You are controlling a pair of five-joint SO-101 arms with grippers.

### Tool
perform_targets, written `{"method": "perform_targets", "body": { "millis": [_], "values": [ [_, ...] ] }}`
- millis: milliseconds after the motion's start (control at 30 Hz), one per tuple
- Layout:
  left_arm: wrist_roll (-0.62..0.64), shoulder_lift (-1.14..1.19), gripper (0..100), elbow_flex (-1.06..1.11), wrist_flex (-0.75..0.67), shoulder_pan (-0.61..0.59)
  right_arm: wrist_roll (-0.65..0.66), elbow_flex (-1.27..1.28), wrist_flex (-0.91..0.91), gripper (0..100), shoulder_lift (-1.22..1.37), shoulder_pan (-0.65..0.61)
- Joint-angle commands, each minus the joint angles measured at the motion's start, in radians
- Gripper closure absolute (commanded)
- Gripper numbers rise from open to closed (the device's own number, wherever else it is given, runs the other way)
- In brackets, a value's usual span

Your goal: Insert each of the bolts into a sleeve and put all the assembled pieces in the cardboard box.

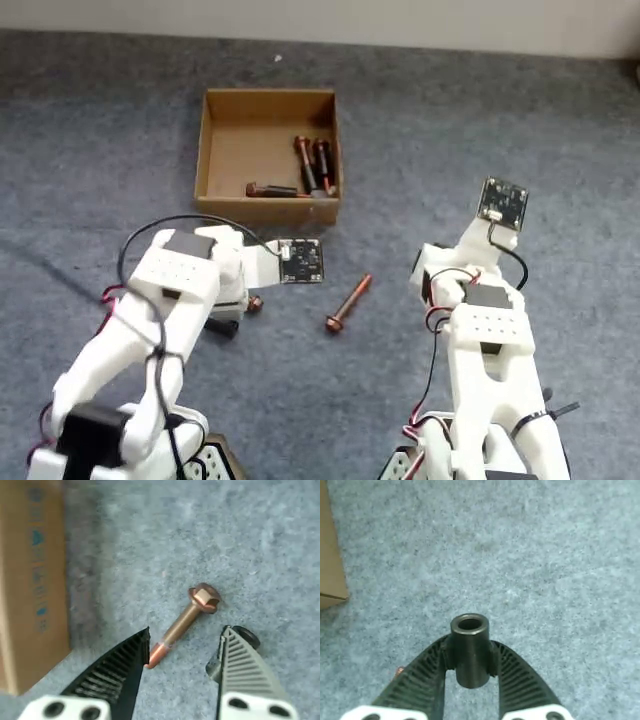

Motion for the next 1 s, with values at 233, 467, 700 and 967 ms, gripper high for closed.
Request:
{"method": "perform_targets", "body": {
  "millis": [233, 467, 700, 967],
  "values": [
    [-0.021, 0.375, 78, -0.283, 0.041, 0.027, -0.003, -0.007, -0.022, 99.5, -0.030, 0.007],
    [0.071, 0.441, 78, -0.303, 0.034, 0.059, -0.003, -0.007, -0.022, 99.5, -0.030, 0.007],
    [0.144, 0.443, 90, -0.298, 0.040, 0.062, -0.003, -0.007, -0.022, 99.5, -0.030, 0.007],
    [0.233, 0.441, 99, -0.306, 0.038, 0.081, -0.003, -0.007, -0.022, 99.5, -0.030, 0.008]
  ]
}}
